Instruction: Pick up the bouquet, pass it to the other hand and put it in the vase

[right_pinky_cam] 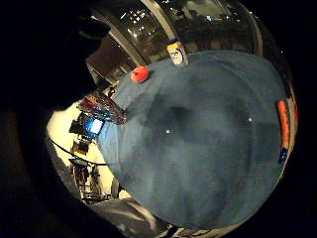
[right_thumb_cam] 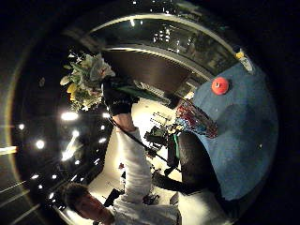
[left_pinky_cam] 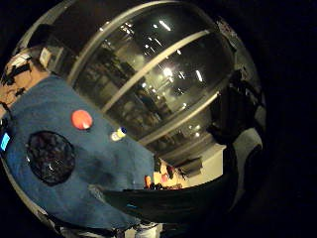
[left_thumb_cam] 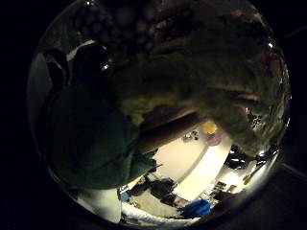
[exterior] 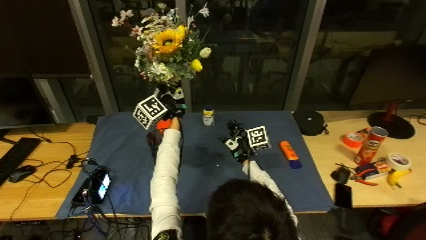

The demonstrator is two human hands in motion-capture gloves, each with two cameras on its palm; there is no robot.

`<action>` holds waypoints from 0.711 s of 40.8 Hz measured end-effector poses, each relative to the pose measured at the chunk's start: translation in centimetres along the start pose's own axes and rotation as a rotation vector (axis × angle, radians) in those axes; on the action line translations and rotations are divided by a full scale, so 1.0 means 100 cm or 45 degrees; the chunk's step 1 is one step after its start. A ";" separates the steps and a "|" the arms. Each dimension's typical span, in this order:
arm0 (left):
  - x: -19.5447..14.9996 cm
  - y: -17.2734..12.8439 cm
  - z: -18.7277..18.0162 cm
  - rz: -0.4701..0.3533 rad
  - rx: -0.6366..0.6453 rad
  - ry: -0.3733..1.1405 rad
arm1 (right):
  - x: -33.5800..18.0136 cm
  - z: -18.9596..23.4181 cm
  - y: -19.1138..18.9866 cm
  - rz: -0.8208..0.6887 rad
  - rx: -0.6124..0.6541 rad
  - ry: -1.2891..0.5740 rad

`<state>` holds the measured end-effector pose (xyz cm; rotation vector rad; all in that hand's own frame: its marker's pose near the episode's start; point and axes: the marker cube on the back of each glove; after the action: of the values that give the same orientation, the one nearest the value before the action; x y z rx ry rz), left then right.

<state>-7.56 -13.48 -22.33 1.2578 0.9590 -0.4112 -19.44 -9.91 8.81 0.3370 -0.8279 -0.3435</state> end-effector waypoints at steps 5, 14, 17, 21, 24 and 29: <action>-0.015 -0.013 -0.009 0.013 0.074 -0.061 | -0.022 -0.003 0.010 0.097 0.038 0.019; -0.043 -0.031 -0.021 0.002 0.146 -0.107 | -0.022 0.005 0.023 0.284 -0.022 -0.032; -0.052 -0.033 -0.025 -0.001 0.164 -0.129 | -0.017 0.004 0.021 0.237 -0.006 -0.023; -0.063 -0.032 -0.029 -0.019 0.171 -0.125 | -0.014 0.003 0.022 0.219 -0.003 -0.011; -0.079 -0.028 -0.031 -0.055 0.138 -0.131 | -0.013 0.001 0.025 0.245 -0.013 -0.010; -0.134 -0.002 -0.045 -0.217 -0.178 -0.296 | -0.002 -0.004 0.033 0.179 -0.064 0.019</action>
<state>-16.98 -12.48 -11.87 0.9813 0.8822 -0.5999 -18.73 -6.85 9.84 0.2325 -0.8221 -0.2298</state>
